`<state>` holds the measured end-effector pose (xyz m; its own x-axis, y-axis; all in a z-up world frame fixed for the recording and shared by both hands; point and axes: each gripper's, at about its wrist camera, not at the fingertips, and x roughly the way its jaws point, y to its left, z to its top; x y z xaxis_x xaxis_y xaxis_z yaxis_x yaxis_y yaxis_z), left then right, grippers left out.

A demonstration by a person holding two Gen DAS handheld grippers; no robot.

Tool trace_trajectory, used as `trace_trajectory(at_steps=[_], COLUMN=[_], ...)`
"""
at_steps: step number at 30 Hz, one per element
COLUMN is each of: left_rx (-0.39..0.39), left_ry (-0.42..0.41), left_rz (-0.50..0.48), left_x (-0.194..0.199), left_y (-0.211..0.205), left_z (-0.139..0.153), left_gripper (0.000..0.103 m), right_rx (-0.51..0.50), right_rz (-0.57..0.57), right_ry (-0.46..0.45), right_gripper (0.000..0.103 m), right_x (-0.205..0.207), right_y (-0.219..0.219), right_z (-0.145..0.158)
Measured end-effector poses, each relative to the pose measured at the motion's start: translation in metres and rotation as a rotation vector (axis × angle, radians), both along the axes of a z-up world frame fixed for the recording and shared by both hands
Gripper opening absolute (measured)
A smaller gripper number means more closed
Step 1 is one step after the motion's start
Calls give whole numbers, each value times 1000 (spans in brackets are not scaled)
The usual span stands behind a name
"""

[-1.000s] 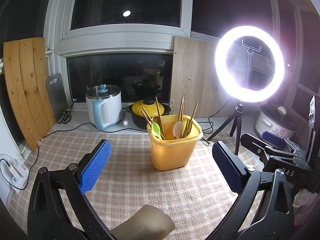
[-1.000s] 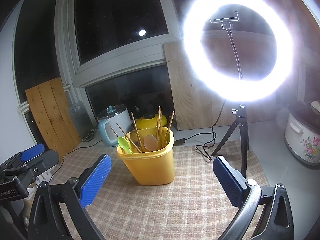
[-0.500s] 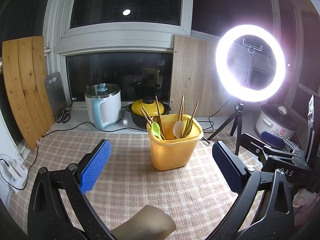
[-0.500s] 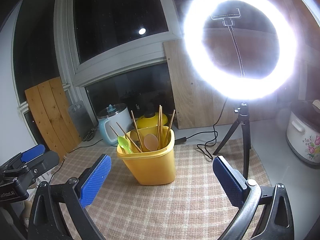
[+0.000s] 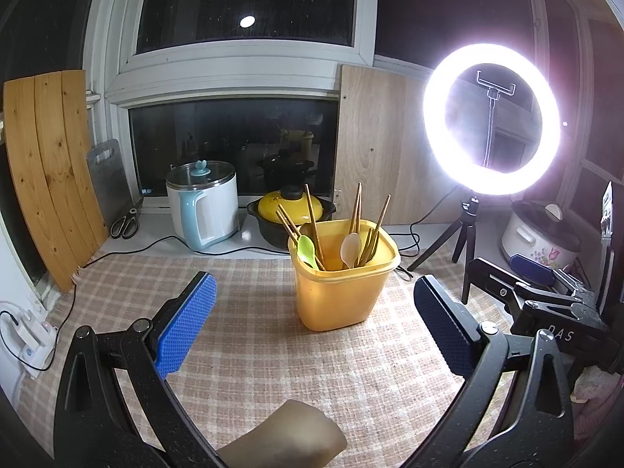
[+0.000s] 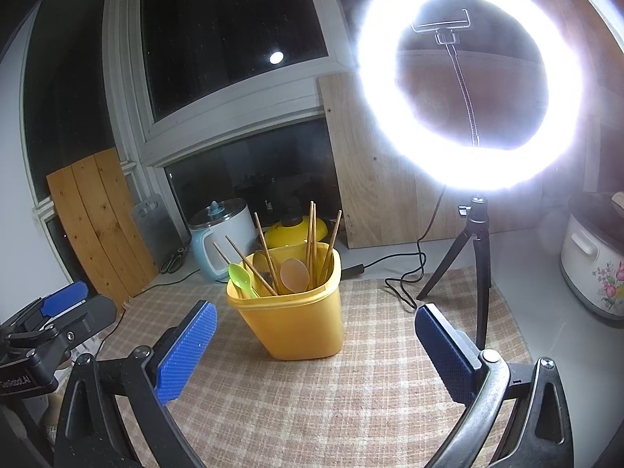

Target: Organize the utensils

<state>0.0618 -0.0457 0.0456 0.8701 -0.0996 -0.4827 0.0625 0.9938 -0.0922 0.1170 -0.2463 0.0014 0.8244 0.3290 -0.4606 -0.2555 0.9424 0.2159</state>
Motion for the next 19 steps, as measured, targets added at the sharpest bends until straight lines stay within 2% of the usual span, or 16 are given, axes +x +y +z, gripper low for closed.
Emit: trace_trajectory(at_steps=[19], left_rx=[24], left_ry=[-2], left_rz=[-6], left_x=[-1], left_y=[7], left_z=[-6], left_gripper=[103], right_rx=[4], right_rz=[-5], right_ry=[27], right_gripper=[103], right_x=[1], right_y=[0], right_z=[-5])
